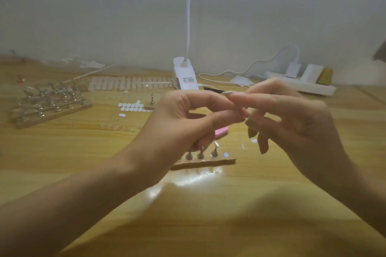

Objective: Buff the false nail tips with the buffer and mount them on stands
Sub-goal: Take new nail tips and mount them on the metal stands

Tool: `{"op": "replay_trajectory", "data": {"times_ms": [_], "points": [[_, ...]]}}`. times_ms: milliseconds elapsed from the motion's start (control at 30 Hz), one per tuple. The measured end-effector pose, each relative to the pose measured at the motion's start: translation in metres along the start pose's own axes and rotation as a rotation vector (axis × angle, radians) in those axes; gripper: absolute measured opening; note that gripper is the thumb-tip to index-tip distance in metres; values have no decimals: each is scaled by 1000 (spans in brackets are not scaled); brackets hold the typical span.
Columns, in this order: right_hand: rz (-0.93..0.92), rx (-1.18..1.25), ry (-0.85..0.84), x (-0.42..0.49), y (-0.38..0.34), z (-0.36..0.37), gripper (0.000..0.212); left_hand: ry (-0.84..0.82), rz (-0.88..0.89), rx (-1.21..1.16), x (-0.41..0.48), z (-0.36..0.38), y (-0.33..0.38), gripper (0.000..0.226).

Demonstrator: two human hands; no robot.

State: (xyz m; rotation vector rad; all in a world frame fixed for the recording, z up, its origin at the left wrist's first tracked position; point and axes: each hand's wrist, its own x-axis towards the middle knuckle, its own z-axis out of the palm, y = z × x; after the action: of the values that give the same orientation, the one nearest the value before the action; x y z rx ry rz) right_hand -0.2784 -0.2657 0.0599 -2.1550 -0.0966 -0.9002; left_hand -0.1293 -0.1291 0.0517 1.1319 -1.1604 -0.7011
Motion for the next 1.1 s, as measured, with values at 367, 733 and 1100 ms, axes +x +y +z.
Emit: {"op": "replay_trajectory", "data": {"times_ms": [367,733,1100], "points": [[477,-449,-223,-19,74,-55,21,99,54,144,15,-25,-9,10],[495,-415,-80,3,85,-53,14,73,-95,201,14,-31,-29,8],[405,-341,-234,-15,66,-27,16,88,-39,309,13,-29,-32,4]]}}
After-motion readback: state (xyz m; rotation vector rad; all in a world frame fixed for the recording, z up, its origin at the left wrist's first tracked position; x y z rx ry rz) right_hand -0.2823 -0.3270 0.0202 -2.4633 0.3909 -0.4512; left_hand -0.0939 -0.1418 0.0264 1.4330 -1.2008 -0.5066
